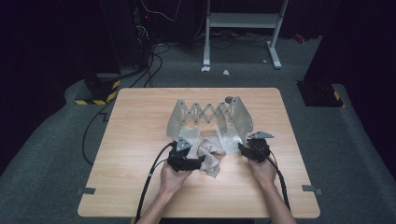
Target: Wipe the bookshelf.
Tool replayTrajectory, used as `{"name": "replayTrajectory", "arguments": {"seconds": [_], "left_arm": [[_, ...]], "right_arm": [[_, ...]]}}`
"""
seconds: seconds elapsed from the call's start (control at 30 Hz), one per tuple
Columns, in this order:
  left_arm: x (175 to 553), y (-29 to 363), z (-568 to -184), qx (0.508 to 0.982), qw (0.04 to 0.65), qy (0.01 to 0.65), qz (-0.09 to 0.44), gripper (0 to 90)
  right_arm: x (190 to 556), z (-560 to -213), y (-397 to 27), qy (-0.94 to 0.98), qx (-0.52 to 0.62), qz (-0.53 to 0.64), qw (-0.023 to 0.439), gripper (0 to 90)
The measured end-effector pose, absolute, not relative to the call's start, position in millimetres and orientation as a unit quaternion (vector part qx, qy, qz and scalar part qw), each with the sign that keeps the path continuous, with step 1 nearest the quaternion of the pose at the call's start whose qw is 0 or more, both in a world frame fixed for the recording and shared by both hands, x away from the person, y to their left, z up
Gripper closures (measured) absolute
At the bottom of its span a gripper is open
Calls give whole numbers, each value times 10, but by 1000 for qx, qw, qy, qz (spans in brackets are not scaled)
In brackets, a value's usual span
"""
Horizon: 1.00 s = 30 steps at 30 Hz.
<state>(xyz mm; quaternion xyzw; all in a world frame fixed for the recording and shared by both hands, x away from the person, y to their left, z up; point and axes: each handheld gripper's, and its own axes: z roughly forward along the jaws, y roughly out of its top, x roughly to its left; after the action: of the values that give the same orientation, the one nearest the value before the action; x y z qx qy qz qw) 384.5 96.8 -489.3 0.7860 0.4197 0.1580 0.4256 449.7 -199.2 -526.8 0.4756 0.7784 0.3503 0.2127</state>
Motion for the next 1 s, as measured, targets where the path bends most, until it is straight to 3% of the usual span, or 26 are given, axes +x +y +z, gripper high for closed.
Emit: {"name": "replayTrajectory", "arguments": {"seconds": [1.0], "left_arm": [[4121,488,-5229,822,373,406,142,324]], "right_arm": [[4482,-5268,-1992,777,479,350,212,534]]}}
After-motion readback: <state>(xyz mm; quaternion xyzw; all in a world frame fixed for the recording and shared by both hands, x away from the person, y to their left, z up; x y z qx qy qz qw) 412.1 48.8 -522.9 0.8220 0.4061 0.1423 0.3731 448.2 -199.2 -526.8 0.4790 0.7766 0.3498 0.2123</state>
